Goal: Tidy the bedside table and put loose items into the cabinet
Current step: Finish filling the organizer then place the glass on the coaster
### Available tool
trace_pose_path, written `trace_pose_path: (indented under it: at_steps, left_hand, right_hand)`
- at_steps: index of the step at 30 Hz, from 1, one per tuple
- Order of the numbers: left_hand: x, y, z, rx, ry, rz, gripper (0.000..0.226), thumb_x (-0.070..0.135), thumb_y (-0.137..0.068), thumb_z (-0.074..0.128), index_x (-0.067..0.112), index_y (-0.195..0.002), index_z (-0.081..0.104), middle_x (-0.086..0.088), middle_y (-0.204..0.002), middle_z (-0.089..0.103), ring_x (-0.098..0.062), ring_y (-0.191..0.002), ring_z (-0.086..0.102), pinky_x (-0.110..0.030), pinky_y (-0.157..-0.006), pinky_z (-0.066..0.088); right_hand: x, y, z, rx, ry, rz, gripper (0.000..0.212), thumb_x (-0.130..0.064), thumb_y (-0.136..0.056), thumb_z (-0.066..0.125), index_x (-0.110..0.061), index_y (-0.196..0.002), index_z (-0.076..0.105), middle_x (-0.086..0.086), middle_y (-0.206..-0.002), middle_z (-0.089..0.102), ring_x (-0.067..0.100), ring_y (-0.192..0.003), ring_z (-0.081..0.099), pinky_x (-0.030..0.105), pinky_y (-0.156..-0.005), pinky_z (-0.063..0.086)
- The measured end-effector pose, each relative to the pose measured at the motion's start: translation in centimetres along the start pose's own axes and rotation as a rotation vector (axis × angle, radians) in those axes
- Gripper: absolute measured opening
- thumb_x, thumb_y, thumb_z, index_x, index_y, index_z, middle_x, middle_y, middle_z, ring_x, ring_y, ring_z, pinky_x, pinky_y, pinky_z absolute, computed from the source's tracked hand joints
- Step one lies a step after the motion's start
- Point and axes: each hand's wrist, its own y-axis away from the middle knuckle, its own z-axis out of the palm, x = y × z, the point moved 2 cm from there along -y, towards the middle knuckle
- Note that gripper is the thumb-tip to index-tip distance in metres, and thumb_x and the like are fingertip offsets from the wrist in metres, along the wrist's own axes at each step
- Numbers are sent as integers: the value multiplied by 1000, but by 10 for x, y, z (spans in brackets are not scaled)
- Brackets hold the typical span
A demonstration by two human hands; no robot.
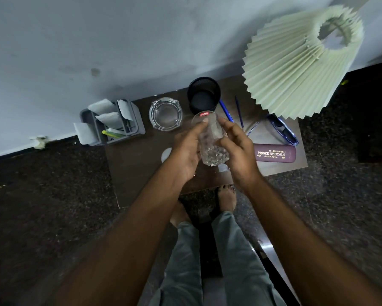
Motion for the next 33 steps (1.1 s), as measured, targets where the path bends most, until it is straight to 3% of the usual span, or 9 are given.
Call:
trace_pose_path:
  at_steps: [3, 5, 7, 9, 14, 18, 21, 28, 33]
  left_hand:
    - [2, 4, -7, -40, 23, 47, 46, 25, -96, 65, -5, -130, 60, -27, -119, 68, -30, -98, 67, -43, -89, 56]
    - [3, 7, -12, -71, 63, 80, 45, 20, -96, 65, -7, -131, 59, -24, -113, 71, -21, -84, 71, -34, -72, 60]
    - [2, 7, -19, -116, 82, 115, 36, 14, -96, 65, -7, -125, 61, -12, -92, 75, -13, -67, 71, -25, -55, 56]
    - [1, 7, -24, -168, 82, 154, 20, 10, -95, 66, 0, -111, 67, -6, -83, 77, -11, -63, 72, -23, -53, 55]
    - [6, 12, -33, -230, 91, 267, 44, 5, -89, 70, -1, -131, 59, -21, -124, 69, -27, -108, 71, -38, -88, 58]
    - [8, 16, -43, -267, 56, 327, 57, -5, -89, 67, 0, -142, 47, -20, -134, 64, -26, -115, 68, -38, -96, 56]
    - [12, 20, -52, -290, -7, 354, 65, -13, -87, 63, 3, -147, 42, -16, -144, 57, -28, -130, 59, -44, -106, 50]
    - [42, 31, -84, -292, -239, 472, 76, -12, -80, 73, 8, -148, 43, -10, -145, 58, -27, -130, 59, -48, -106, 50]
    - [73, 31, -101, -216, -424, 612, 81, -9, -71, 83, 6, -141, 46, -8, -137, 62, -16, -124, 64, -29, -98, 55]
  right_hand:
    - [-4, 1, 1, -62, 37, -41, 53, 15, -92, 55, 0, -143, 48, 7, -137, 62, 17, -127, 61, 32, -104, 52]
    - [-7, 0, 2, -83, 40, -26, 56, 4, -94, 62, -4, -146, 45, 2, -142, 59, 4, -128, 58, 22, -102, 51]
    - [-10, -4, 1, -111, 46, 12, 66, -4, -92, 69, -7, -151, 40, 2, -148, 54, 4, -134, 53, 25, -105, 50]
    - [-12, -8, -2, -154, 62, 40, 74, -5, -88, 74, -12, -152, 38, 1, -146, 57, 11, -133, 56, 35, -104, 53]
    - [-24, -17, -9, -325, 170, 106, 90, -20, -78, 87, -20, -153, 37, -1, -126, 71, 19, -112, 71, 35, -85, 60]
    - [-32, -16, 1, -420, 260, 21, 65, -19, -73, 90, -20, -132, 62, 1, -120, 74, 19, -108, 73, 29, -86, 59]
    - [-35, -16, 8, -433, 292, -28, 68, -17, -70, 91, -18, -131, 62, 1, -120, 73, 20, -109, 72, 35, -91, 59]
    - [-40, -17, 42, -500, 330, -129, 77, -21, -65, 93, -18, -133, 56, -5, -125, 68, 18, -112, 70, 38, -92, 59]
    - [-46, -32, 72, -514, 432, -253, 78, -11, -66, 93, -12, -131, 50, -6, -126, 64, 16, -114, 68, 37, -92, 60]
